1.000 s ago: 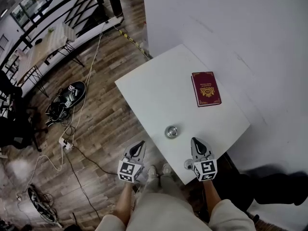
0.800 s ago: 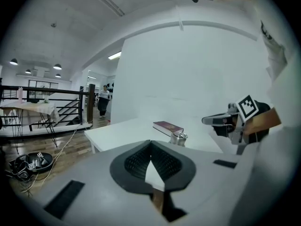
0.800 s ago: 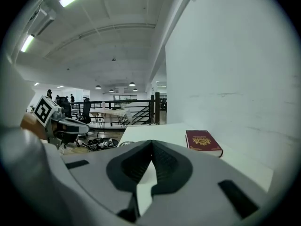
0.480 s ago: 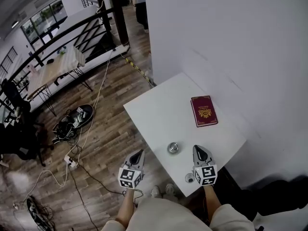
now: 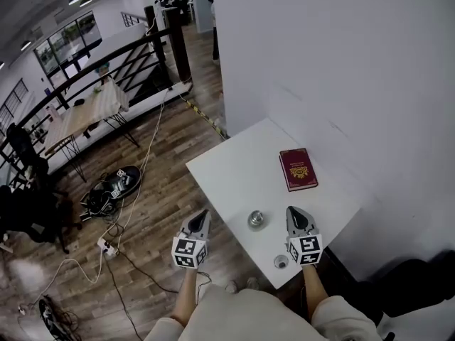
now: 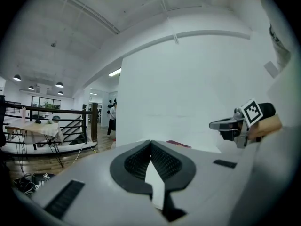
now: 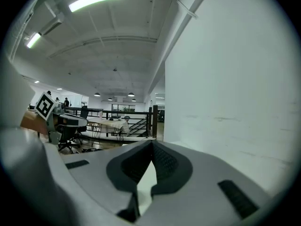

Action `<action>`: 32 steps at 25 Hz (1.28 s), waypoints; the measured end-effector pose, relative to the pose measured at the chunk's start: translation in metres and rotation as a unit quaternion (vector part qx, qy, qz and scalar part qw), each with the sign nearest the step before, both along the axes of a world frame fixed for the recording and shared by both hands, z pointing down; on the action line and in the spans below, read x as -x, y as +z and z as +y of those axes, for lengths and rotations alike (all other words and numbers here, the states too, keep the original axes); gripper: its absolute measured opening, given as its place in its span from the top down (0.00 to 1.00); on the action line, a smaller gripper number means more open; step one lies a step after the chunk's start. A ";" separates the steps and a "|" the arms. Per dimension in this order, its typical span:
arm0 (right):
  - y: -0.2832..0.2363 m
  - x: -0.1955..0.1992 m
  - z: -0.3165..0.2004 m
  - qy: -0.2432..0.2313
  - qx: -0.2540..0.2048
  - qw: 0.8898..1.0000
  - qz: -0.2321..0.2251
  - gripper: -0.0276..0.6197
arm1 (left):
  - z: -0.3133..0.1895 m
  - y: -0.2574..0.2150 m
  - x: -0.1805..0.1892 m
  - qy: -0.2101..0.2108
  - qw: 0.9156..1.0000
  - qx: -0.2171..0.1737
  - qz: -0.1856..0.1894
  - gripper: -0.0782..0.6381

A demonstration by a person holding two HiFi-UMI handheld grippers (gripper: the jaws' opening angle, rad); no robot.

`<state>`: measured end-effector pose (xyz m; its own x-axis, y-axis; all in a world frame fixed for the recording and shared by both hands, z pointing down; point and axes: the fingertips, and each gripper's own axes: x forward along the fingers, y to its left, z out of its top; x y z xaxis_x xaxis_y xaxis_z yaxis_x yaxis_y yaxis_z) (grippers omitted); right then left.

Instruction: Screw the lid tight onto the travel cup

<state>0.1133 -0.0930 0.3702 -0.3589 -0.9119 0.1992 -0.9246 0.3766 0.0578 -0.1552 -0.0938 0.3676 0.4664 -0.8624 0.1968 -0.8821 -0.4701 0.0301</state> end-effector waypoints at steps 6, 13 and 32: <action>-0.006 0.007 0.009 0.003 -0.004 1.000 -0.003 0.96 | 0.005 -0.014 0.004 0.002 1.000 -0.013 -0.003 0.88; -0.010 0.017 0.013 -0.002 -0.009 1.000 -0.001 0.96 | 0.009 -0.011 0.007 0.003 1.000 -0.011 -0.005 0.88; -0.010 0.019 0.017 -0.001 -0.008 1.000 0.002 0.96 | 0.012 -0.011 0.005 0.007 1.000 -0.011 -0.008 0.88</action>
